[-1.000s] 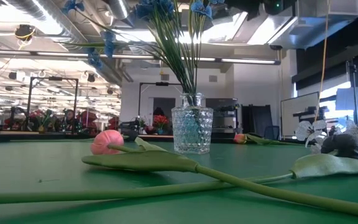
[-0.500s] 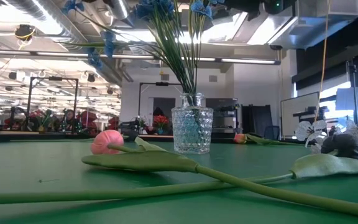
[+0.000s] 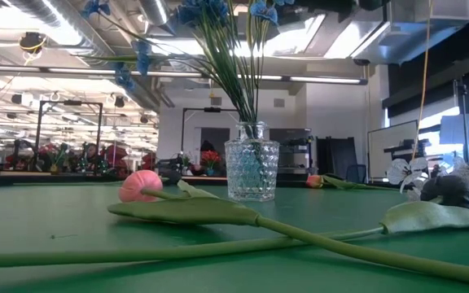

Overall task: Sort flowers into vase by color
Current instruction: Put the white flowers into the blue vase

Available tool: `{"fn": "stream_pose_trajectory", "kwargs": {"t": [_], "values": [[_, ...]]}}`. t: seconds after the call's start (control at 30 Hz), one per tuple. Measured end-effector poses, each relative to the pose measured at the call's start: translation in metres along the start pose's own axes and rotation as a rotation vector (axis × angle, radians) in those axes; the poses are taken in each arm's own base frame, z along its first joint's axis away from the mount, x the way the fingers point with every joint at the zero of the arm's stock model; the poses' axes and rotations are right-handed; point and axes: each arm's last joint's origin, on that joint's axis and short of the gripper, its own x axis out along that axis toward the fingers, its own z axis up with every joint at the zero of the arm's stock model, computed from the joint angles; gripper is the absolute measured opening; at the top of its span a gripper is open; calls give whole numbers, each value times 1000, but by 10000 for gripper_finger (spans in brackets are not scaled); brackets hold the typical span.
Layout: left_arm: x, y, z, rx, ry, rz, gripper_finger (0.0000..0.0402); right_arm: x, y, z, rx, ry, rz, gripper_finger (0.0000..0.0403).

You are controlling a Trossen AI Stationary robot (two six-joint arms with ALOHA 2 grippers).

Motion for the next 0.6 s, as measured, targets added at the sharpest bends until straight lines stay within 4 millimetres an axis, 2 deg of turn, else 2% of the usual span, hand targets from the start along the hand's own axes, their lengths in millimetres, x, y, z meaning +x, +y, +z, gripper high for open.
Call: {"fn": "stream_pose_trajectory", "kwargs": {"t": [0.23,0.4,0.5,0.6], "values": [[-26,-6,16,44,73,113,101,-19,10,10,-92,71,-117,7],[-49,-9,23,33,158,222,147,-41,10,23,-166,89,-252,7],[-64,-11,27,34,211,267,165,-55,3,26,-180,119,-317,7],[-77,-10,26,35,289,319,169,-66,-12,18,-156,181,-383,7]]}}
